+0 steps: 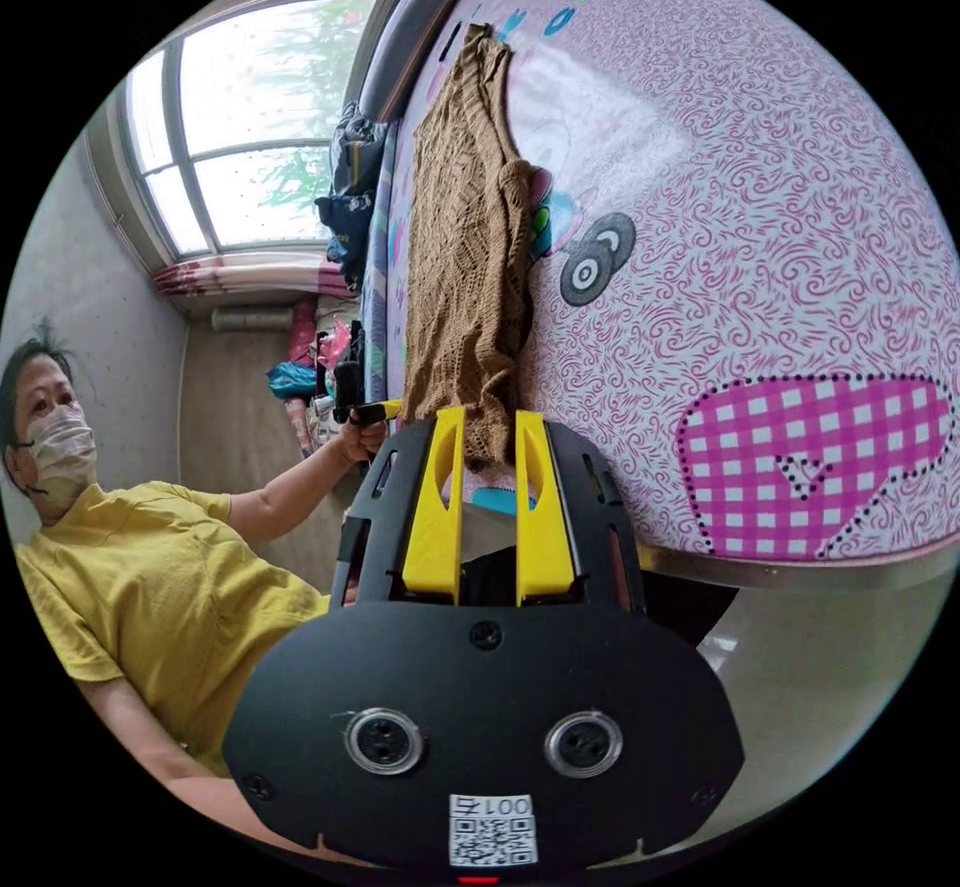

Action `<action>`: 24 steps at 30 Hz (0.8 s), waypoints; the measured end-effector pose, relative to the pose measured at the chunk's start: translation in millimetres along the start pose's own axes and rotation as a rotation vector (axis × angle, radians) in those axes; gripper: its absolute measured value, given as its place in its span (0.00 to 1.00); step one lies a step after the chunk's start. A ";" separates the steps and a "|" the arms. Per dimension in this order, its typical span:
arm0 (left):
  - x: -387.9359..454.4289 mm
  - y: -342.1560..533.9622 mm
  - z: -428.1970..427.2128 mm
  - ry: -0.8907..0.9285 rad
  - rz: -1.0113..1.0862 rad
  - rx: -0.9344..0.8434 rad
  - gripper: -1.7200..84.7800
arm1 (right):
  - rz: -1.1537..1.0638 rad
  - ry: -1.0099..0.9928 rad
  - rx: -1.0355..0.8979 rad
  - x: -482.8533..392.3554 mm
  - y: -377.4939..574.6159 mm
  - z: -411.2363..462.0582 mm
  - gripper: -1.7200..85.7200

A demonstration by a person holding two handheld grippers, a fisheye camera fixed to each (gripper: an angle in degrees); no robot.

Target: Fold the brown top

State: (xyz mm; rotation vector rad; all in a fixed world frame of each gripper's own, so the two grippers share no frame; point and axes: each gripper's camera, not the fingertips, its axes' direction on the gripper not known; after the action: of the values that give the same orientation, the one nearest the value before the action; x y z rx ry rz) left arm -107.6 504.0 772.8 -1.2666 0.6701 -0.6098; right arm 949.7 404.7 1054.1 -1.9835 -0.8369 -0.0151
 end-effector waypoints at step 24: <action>31.8 16.1 14.2 0.007 -0.027 0.029 0.08 | 0.159 -0.226 0.112 17.8 44.8 29.8 0.12</action>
State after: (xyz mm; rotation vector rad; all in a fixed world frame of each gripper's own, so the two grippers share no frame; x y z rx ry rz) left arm -75.1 492.9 755.6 -1.2486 0.6480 -0.6444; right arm 979.1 423.5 1009.3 -1.9634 -0.8014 0.3471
